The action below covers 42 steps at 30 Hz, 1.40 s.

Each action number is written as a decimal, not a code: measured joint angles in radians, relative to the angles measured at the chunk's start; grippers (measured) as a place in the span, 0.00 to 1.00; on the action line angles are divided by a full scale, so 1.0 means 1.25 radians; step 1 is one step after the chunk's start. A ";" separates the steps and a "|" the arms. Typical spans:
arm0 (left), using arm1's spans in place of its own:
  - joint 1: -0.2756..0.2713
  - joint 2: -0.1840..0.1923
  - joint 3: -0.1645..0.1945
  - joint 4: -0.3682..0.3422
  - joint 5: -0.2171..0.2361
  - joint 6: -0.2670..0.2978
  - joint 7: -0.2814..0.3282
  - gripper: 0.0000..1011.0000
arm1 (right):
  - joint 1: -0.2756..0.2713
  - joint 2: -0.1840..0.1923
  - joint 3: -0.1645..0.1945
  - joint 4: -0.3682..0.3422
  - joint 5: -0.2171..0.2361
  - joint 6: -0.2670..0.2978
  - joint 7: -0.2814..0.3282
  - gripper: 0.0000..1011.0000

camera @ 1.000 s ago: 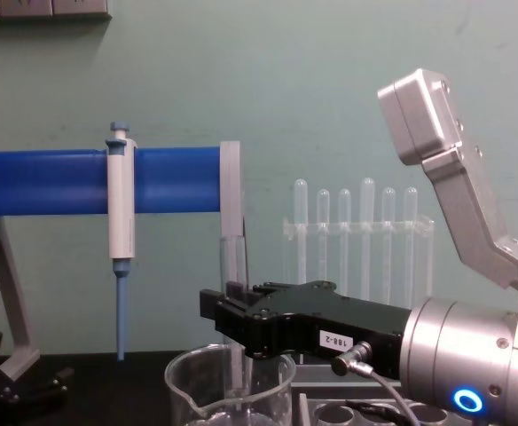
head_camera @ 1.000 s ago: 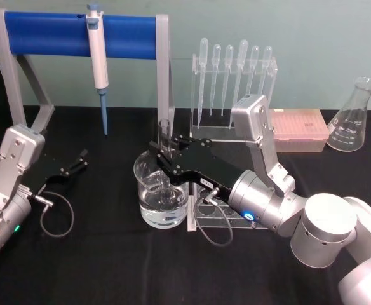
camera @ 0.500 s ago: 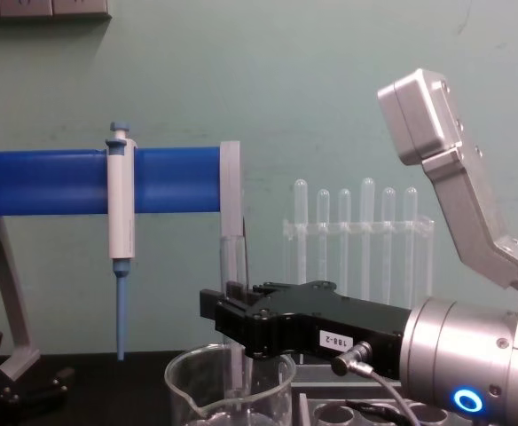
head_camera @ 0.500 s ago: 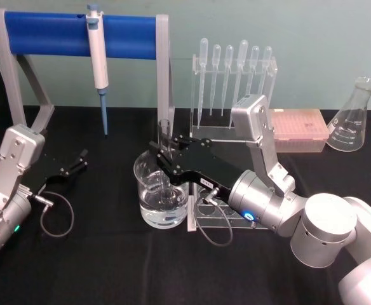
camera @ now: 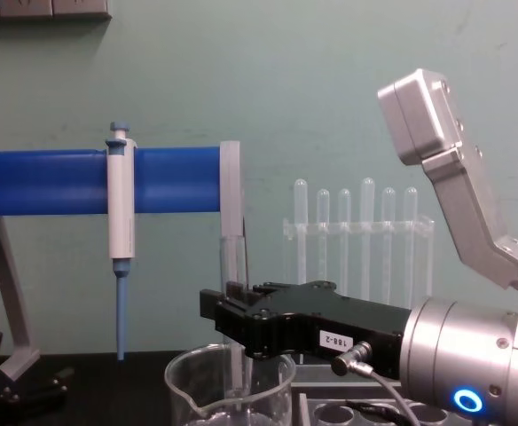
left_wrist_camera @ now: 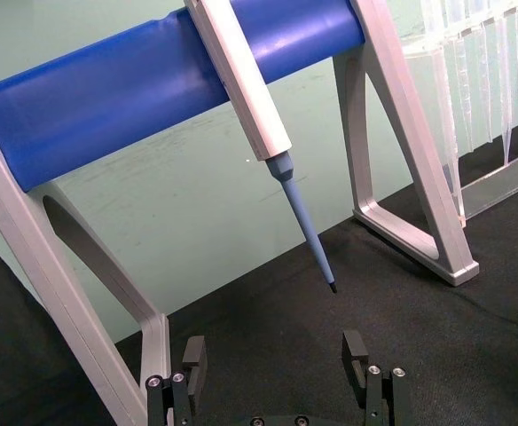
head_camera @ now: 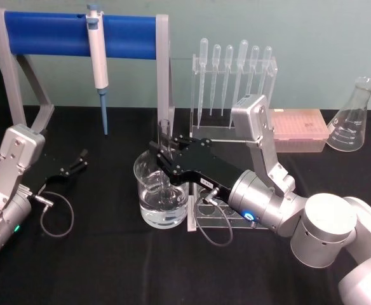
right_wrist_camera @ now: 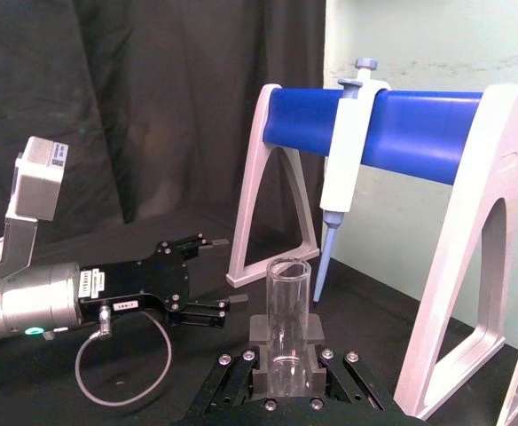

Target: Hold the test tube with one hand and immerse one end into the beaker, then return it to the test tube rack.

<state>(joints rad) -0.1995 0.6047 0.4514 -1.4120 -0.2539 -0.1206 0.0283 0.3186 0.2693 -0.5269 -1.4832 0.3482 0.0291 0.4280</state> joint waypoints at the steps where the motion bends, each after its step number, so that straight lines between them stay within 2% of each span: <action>1: 0.000 0.000 0.000 0.000 0.000 0.000 0.000 0.99 | 0.000 0.000 0.000 0.000 0.000 0.000 0.000 0.24; 42: 0.000 0.000 0.000 0.000 0.000 0.000 0.000 0.99 | 0.000 0.000 0.000 -0.005 -0.001 0.005 0.001 0.24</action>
<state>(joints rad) -0.1996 0.6047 0.4514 -1.4120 -0.2539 -0.1205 0.0283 0.3187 0.2695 -0.5269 -1.4888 0.3475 0.0354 0.4295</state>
